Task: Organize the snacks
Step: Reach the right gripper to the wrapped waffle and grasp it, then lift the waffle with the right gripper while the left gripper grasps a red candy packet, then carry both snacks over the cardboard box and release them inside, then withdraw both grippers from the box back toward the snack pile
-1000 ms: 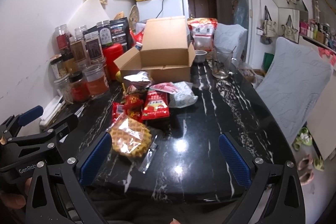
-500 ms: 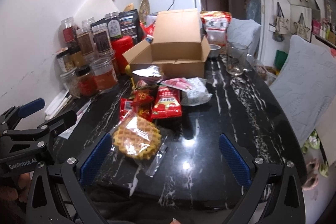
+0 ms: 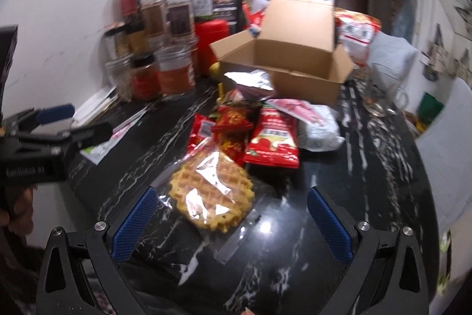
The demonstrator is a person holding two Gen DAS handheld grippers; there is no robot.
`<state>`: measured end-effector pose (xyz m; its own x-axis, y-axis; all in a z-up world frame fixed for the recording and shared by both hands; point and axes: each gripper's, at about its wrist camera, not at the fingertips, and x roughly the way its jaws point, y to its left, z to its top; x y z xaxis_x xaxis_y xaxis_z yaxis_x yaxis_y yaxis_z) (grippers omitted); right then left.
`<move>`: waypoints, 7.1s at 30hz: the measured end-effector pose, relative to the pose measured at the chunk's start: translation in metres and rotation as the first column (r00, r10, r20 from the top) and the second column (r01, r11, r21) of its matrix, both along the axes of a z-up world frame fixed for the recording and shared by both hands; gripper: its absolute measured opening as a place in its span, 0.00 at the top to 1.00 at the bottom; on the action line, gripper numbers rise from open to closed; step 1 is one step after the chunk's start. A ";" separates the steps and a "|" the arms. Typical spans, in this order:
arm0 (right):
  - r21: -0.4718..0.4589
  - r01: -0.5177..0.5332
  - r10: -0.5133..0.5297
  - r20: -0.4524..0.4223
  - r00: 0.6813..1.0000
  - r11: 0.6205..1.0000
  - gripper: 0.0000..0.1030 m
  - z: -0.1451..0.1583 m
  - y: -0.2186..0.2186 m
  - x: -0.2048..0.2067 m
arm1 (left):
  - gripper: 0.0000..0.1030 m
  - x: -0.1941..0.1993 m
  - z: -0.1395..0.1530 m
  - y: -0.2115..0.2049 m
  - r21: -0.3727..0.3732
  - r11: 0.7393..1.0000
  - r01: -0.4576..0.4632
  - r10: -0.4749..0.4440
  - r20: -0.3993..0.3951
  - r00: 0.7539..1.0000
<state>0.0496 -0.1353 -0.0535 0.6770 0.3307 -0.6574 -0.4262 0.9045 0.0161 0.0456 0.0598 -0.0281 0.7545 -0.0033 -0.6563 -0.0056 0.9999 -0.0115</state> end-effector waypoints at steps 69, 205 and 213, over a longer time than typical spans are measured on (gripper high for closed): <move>0.137 0.043 -0.023 -0.147 0.989 0.990 0.23 -0.035 -0.072 0.060 | 0.41 0.138 -0.063 -0.041 -0.181 0.972 0.146 -0.182 -0.198 0.963; 0.218 0.202 -0.194 -0.058 0.979 0.955 0.17 0.075 -0.048 0.374 | 0.62 0.395 0.033 -0.088 0.038 0.993 0.110 -0.110 -0.001 0.994; 0.231 0.178 -0.181 -0.006 0.983 0.957 0.17 0.099 -0.046 0.339 | 0.62 0.356 0.064 -0.082 0.023 0.993 0.112 -0.113 0.056 0.992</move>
<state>0.3888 -0.1817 0.0452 0.7481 0.3437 -0.5677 -0.2591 0.9388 0.2270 0.4020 -0.0225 0.0362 0.7865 -0.0779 -0.6126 0.1069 0.9942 0.0109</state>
